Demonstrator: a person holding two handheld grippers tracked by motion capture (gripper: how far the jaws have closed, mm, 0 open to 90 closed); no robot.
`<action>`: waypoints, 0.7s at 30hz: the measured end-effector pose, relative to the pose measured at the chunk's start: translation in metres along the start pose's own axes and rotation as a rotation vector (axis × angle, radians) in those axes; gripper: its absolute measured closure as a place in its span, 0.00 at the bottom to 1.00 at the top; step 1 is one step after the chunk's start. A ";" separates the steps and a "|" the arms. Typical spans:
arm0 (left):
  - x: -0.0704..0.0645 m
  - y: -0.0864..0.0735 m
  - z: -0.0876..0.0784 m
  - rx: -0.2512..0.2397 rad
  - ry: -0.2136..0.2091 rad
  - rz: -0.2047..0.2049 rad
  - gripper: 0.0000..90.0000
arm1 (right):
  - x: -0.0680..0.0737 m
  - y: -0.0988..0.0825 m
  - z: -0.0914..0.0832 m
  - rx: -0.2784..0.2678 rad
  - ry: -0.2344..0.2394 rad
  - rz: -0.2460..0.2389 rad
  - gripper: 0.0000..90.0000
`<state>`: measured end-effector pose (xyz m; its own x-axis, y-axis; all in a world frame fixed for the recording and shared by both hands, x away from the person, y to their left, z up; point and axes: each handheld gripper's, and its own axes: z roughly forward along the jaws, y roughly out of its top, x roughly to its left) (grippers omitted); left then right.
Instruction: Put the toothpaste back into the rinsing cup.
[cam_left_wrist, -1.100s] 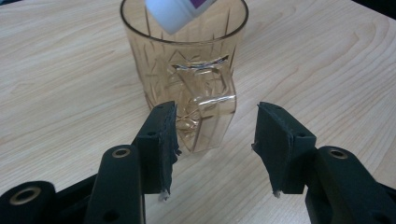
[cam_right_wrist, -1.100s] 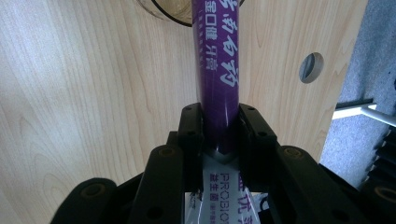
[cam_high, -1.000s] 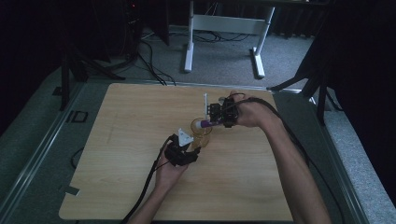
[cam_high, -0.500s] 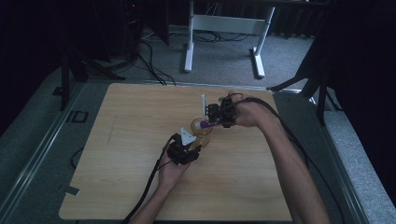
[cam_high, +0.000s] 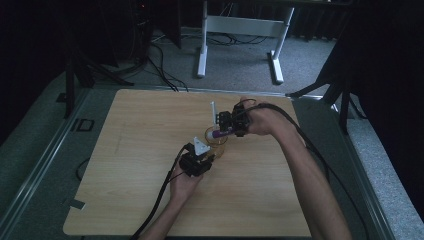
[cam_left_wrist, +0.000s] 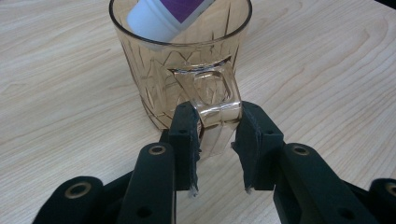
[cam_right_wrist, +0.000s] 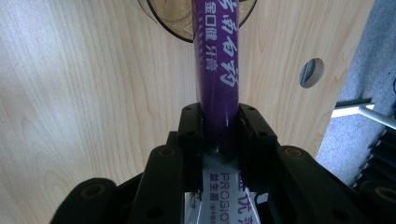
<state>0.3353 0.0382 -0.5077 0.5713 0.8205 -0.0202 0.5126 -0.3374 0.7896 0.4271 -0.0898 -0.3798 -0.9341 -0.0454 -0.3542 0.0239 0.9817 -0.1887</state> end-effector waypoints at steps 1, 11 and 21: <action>0.000 0.000 0.000 -0.001 0.001 -0.003 0.77 | 0.000 0.001 0.000 0.003 -0.002 -0.010 0.81; 0.000 0.000 0.000 0.000 -0.006 -0.014 0.78 | -0.001 0.008 0.002 0.007 0.006 -0.019 0.81; 0.000 0.000 0.001 0.000 -0.005 -0.014 0.78 | 0.000 0.012 0.006 0.023 0.021 -0.018 0.81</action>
<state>0.3352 0.0377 -0.5084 0.5670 0.8230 -0.0342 0.5205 -0.3258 0.7893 0.4293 -0.0789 -0.3878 -0.9417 -0.0589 -0.3314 0.0150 0.9762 -0.2162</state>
